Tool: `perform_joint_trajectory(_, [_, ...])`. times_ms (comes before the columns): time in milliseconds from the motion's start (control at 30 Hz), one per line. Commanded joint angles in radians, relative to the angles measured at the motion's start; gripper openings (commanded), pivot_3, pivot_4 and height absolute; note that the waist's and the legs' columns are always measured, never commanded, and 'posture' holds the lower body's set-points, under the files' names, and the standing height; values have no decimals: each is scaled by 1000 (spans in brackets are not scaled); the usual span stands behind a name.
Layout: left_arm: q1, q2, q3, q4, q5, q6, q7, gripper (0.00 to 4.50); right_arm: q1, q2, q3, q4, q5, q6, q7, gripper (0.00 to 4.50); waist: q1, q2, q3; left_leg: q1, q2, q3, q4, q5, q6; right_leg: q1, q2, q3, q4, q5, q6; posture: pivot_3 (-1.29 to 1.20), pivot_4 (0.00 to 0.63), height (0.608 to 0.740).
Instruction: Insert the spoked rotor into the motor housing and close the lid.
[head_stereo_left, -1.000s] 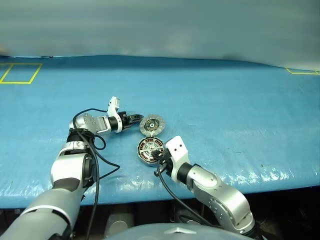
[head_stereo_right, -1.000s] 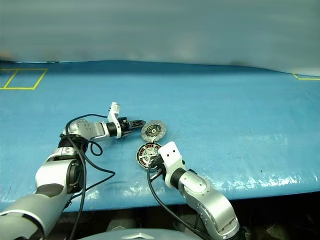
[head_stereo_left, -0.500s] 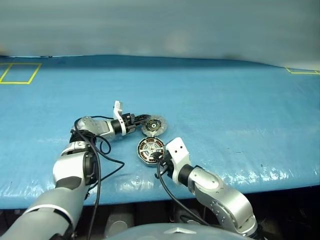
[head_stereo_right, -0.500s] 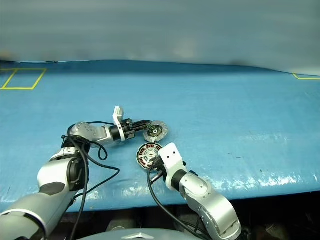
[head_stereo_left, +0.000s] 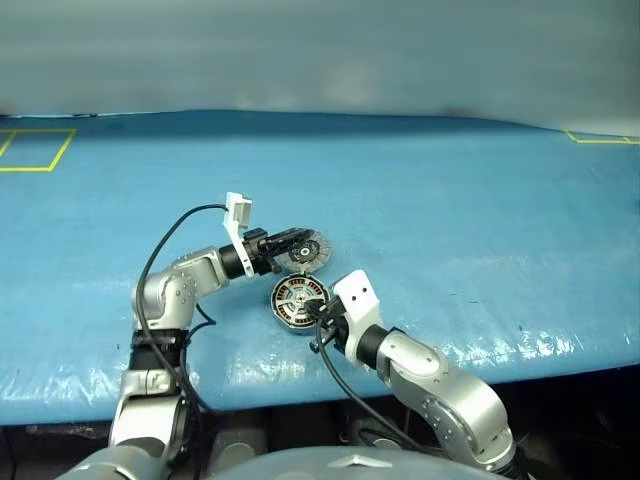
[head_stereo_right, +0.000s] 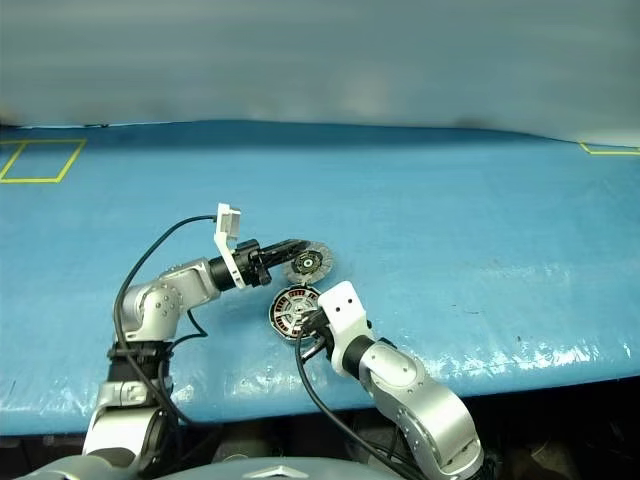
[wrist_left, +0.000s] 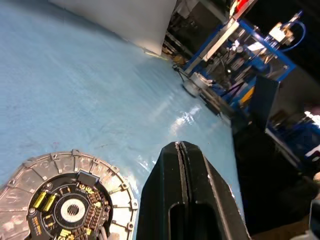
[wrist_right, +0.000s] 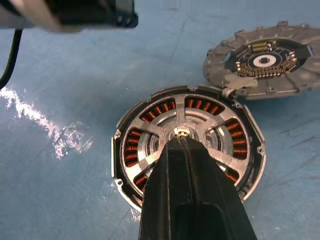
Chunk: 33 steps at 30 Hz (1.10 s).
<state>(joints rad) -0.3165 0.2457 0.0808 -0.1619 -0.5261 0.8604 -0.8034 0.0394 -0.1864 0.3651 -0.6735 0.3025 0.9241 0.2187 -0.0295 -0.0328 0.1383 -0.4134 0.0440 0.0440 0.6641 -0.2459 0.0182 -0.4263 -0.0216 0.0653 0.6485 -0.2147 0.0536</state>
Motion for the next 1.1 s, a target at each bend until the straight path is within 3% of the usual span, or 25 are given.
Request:
perform_joint_trajectory(33, [102, 16, -42, -211, 73, -142, 86, 0, -57, 3, -69, -39, 50, 1, 32, 10, 3, 0, 0, 0, 0, 0, 1, 0, 0, 0, 0, 0, 0, 0, 0, 0, 150, 740])
perform_joint_trajectory(167, [242, -1, -71, -329, 116, -304, 140, 0, -156, -28, -150, 26, 68, -13, 70, 10, 4, 0, 0, 0, 0, 2, 2, 1, 2, 1, -2, 1, 0, 0, 1, 0, 150, 740])
perform_joint_trajectory(300, [395, 40, -137, -423, 213, -456, 160, 0, -295, -78, -173, 213, -25, -94, 57, 10, 0, 0, 0, 1, -1, 4, 2, 1, 2, 1, -2, 1, -1, 1, 0, 0, 150, 740])
perform_joint_trajectory(433, [559, 8, -154, -471, 227, -566, 212, 0, -460, -72, -162, 493, -143, -232, 15, 10, -5, 1, 1, 0, 0, 7, 0, 1, 2, -1, -1, 1, -2, 2, -1, 0, 150, 740])
perform_joint_trajectory(600, [703, 22, -208, -484, 274, -660, 235, 0, -637, -63, -109, 862, -249, -464, 75, 10, -8, 2, 1, 0, 0, 10, -2, 1, 3, -2, -1, 2, -3, 2, -1, 0, 150, 740])
perform_joint_trajectory(867, [815, 64, -292, -509, 353, -727, 286, 0, -892, -53, -113, 1449, -290, -690, 280, 10, -10, 5, 4, 0, 0, 11, -2, 1, 4, -2, -2, 2, -4, 2, -1, 0, 150, 740])
perform_joint_trajectory(1100, [826, 82, -332, -485, 420, -767, 326, 0, -1004, -37, -165, 1725, -280, -800, 427, 10, -16, 9, 6, 0, 0, 11, -3, 1, 4, -2, -1, 2, -4, 2, -1, 0, 150, 740])
